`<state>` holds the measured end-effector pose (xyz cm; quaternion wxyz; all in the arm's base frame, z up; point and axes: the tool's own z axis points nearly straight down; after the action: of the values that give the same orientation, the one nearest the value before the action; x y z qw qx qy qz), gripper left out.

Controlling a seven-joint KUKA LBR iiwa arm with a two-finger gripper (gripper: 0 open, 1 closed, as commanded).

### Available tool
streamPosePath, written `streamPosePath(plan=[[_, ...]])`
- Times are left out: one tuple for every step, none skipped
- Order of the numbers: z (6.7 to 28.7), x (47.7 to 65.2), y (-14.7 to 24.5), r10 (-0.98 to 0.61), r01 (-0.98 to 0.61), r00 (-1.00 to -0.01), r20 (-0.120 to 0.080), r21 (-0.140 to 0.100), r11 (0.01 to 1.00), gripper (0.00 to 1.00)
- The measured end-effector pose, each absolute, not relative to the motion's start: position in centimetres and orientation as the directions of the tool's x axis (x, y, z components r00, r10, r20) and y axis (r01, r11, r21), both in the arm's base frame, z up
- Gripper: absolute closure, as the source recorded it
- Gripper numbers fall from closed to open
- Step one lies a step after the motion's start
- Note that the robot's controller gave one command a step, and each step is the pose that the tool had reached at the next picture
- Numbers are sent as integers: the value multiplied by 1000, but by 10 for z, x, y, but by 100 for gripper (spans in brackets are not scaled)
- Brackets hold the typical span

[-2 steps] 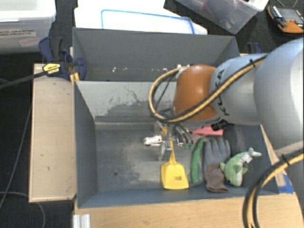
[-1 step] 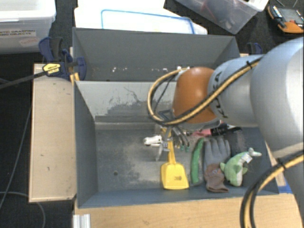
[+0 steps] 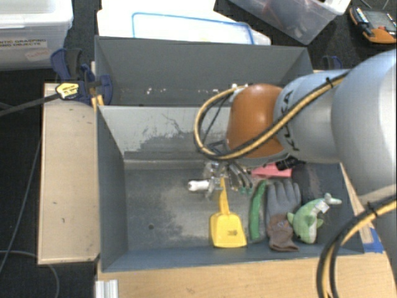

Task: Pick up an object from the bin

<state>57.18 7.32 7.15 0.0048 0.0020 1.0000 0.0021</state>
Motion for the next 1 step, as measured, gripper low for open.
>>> streamPosePath(plan=[[71,572,73,5,5,-1000,-10,4,1000,100]])
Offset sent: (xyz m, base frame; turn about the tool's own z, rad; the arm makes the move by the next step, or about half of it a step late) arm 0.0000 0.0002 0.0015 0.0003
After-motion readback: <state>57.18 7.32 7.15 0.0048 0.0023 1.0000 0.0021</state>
